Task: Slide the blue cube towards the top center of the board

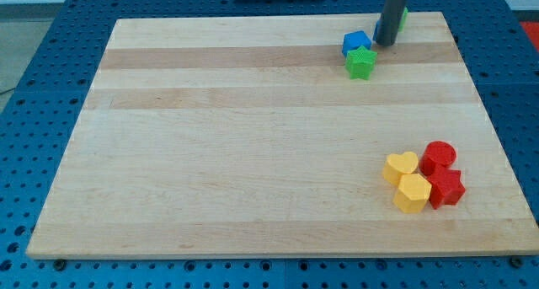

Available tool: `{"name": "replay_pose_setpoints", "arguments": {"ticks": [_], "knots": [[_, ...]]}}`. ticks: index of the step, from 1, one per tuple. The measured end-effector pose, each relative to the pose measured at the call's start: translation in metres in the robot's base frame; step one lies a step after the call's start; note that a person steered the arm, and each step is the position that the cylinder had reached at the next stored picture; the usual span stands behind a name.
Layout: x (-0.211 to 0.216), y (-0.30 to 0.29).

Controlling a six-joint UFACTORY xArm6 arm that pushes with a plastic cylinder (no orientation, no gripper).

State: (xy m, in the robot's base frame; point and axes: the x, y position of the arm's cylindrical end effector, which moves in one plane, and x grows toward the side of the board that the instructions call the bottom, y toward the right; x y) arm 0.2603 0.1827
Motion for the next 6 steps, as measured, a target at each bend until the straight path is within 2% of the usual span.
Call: {"name": "replay_pose_setpoints", "arguments": {"ticks": [1,2,3,4,6], "knots": [[0.028,-0.001],[0.041,-0.041],[0.016,-0.087],[-0.02,-0.103],[-0.035,-0.07]]}}
